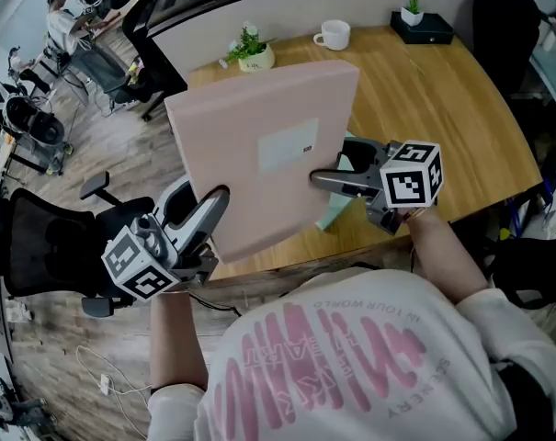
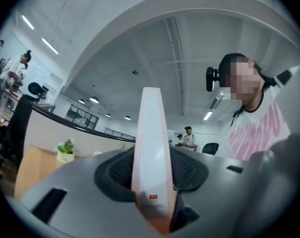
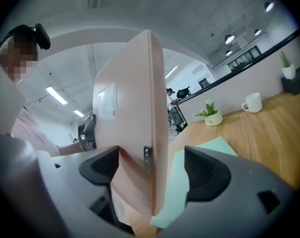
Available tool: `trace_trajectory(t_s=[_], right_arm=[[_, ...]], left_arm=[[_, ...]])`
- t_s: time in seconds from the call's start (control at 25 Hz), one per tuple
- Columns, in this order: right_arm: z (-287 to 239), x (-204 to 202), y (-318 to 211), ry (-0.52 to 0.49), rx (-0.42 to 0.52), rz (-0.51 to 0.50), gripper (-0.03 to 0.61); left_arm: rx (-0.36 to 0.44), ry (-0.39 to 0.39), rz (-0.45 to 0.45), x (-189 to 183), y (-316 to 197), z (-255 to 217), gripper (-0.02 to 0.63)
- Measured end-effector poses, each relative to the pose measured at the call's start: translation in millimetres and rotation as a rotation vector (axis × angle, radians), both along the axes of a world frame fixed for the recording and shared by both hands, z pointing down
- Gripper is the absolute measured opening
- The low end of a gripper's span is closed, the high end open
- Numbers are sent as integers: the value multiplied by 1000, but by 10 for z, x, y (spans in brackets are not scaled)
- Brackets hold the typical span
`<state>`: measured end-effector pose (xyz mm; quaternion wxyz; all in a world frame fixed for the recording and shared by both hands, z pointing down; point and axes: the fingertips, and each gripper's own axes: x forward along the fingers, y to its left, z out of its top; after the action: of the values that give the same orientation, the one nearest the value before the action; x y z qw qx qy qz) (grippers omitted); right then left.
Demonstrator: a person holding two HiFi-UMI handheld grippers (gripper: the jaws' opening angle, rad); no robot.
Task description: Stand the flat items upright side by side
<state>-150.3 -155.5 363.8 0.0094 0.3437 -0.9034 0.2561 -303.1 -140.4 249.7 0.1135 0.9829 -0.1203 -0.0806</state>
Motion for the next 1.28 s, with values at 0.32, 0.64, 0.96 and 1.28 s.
trace_trajectory(t_s=[0.32,0.64,0.96,1.28], right_arm=[[-25,1071,509,47,18,-15,340],[147,2601,900,279,1,172,275],[41,3716,1051,261,24,386,154],[131,3956,1097,205,9,377,190]], left_arm=[[-23,65,147,1163,217,98,173],[110,-147,211,2624,423,350,189],[160,-167,246,3542,598,396,173],[152,-192,272,3855,680,368,172]])
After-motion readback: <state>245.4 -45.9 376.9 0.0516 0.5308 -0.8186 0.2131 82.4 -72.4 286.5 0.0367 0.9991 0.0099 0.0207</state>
